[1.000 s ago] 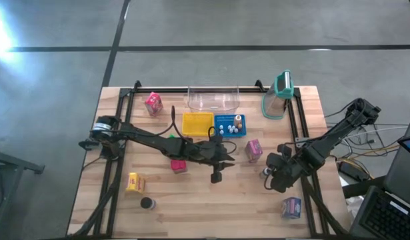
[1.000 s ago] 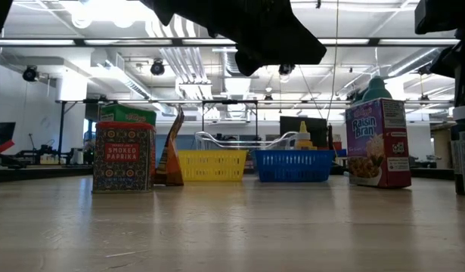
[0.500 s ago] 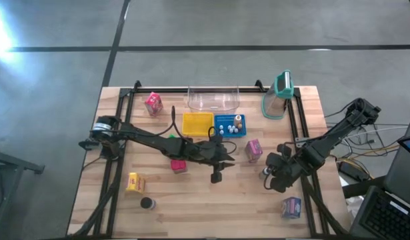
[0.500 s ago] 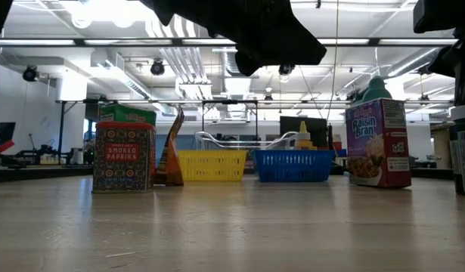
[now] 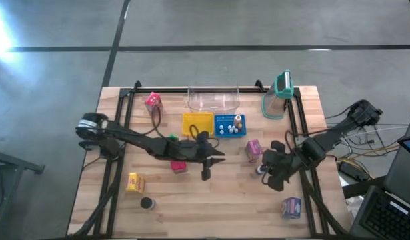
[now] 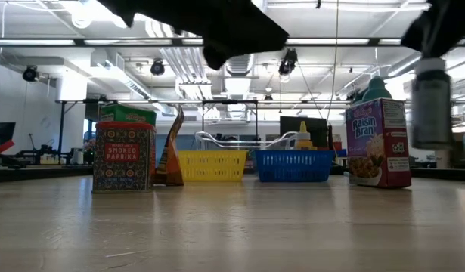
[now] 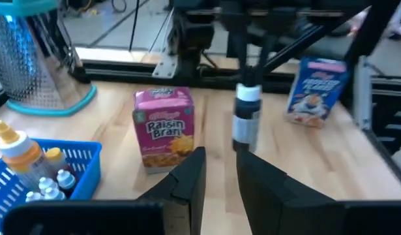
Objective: Pick & Place Kitchen Items
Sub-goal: Put the black food coloring bottle into the blue bin
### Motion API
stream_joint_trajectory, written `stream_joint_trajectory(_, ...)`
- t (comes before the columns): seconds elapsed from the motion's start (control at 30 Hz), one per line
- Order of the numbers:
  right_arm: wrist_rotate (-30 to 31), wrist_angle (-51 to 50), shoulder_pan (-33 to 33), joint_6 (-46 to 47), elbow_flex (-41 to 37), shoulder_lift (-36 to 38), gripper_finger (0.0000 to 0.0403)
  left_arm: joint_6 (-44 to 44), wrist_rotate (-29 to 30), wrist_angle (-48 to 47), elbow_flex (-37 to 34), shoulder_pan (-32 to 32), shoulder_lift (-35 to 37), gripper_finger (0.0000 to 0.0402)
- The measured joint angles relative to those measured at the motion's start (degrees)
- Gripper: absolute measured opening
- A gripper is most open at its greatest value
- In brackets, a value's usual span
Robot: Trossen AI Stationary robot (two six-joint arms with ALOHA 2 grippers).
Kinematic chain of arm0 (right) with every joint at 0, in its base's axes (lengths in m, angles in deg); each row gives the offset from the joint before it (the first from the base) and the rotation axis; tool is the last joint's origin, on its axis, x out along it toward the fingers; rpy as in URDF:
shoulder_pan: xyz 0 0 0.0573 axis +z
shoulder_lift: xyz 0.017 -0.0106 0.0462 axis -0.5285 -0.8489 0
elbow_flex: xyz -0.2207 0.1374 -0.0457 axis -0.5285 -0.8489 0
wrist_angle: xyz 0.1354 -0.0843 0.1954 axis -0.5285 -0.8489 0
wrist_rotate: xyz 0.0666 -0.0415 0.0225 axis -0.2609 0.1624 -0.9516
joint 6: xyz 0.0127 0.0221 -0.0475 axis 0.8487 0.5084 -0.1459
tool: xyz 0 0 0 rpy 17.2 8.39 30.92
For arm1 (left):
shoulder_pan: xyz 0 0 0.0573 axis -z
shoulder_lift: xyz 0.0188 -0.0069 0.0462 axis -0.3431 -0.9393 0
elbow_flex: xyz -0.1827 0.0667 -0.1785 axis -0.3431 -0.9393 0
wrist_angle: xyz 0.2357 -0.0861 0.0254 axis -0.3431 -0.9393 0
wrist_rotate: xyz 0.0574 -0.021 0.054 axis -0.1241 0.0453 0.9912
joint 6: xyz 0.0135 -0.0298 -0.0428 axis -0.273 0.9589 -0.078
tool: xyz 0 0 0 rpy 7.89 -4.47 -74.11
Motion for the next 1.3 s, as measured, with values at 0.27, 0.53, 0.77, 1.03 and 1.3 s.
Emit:
stream_joint_trajectory(0.27, -4.9, 3.1, -9.0, -12.5, 5.2, 0.0, 0.004, 0.7, 1.7, 6.7, -8.5, 0.5, 5.5, 0.0092)
stream_joint_trajectory(0.53, -9.8, 3.8, -21.2, -23.9, 9.0, -0.1, 0.0047, 1.8, 1.6, 8.4, -11.1, 0.8, 6.8, 0.0092)
stream_joint_trajectory(0.77, -14.0, 4.0, -31.7, -33.8, 12.3, -3.5, 0.004, 0.7, 6.6, 7.4, -11.3, 3.2, 8.7, 0.0092)
stream_joint_trajectory(1.03, -14.9, 3.1, -39.2, -43.2, 17.9, -12.1, 0.0045, -0.7, 8.5, 7.2, -11.4, 4.5, 8.7, 0.0092)
stream_joint_trajectory(1.3, -14.9, 2.6, -45.5, -47.9, 22.4, -18.3, 0.0045, -0.4, 8.6, 6.5, -11.9, 4.7, 8.7, 0.0092)
